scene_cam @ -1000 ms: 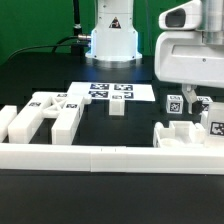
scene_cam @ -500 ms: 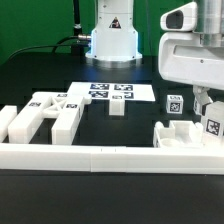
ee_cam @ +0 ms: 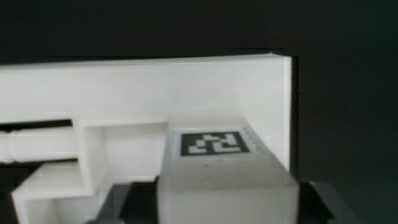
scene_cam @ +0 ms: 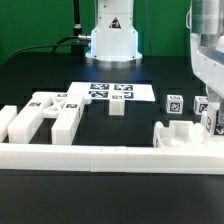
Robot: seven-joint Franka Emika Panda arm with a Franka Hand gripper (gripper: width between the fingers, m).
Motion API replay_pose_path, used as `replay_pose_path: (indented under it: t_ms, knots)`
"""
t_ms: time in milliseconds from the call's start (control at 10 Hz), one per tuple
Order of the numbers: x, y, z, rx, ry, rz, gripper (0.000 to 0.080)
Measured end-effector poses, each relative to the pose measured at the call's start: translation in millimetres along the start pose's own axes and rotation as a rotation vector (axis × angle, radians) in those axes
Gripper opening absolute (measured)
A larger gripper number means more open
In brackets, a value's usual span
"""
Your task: Assemble chair
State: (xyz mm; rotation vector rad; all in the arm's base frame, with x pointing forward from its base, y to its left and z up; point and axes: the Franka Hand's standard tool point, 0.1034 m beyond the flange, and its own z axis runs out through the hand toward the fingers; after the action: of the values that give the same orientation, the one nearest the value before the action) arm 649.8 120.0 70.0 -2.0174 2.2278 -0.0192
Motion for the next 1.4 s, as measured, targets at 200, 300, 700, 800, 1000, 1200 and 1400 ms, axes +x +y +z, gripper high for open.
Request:
replay_pose_path:
  t_ms: [200,300,700,800,1000,1200,1400]
  knots:
    - [2.2,0.5,-0.2,0.002,0.005,0.081,0.0293]
    - [3.0,0.5,-0.3,0.001,0.007,0.088,0.0293]
    - [12.4,-6.8,-21.7,0.023,0.003,-0.036,0.0629]
    - [21.0,-11.7,-44.2,0.044,-0.003,-0.081,0.0643]
    - [31.4,-23.5,-68.7,0.076,-0.017,-0.104,0.0649]
    - [29.8,-21.7,-64.5,0.072,-0.015,-0.108,0.0649]
    - [29.4,-21.5,-64.3,0.071,-0.015,-0.110,0.0649]
